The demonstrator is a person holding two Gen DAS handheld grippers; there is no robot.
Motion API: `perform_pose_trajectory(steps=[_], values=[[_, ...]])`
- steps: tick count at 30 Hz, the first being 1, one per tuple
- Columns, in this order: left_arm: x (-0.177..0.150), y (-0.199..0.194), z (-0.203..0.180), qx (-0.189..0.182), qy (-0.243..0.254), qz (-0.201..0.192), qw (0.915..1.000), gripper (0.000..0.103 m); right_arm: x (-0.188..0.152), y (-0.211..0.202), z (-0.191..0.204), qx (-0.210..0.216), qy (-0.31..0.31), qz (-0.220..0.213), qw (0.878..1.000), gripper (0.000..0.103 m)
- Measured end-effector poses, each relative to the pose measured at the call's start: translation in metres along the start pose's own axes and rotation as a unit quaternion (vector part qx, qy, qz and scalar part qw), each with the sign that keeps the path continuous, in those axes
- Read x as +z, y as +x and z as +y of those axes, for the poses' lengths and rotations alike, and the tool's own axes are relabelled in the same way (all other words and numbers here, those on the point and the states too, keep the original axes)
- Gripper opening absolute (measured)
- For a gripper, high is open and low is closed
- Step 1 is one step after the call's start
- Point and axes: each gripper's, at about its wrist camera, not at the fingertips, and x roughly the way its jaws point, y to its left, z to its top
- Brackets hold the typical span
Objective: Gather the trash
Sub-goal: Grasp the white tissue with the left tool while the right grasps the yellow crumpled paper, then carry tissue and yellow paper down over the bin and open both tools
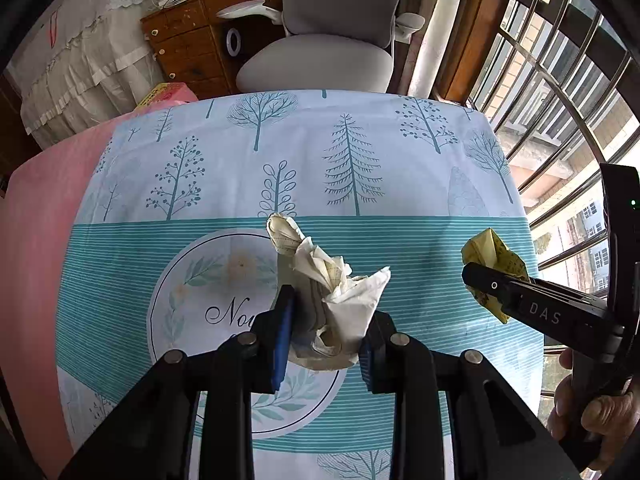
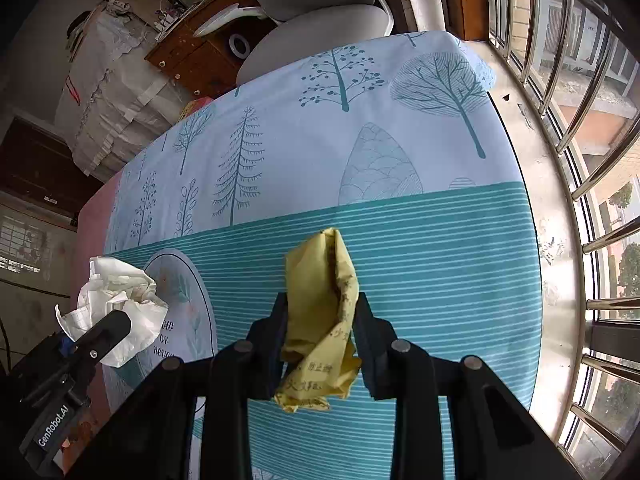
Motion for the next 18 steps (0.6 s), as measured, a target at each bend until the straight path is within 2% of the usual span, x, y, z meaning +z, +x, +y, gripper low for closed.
perform_pose_trajectory(steps=[12,18], values=[[-0.083,-0.088,0.038,-0.023,0.002,-0.032,0.9992,0.026,-0.093,-0.028,0.053,0.015,-0.015,0.026,0.999,0.031],[-0.121,-0.124,0.06,-0.026,0.017,-0.051,0.9982,0.026,-0.142,-0.042,0.083,0.019,-0.021,0.018,0.999,0.031]])
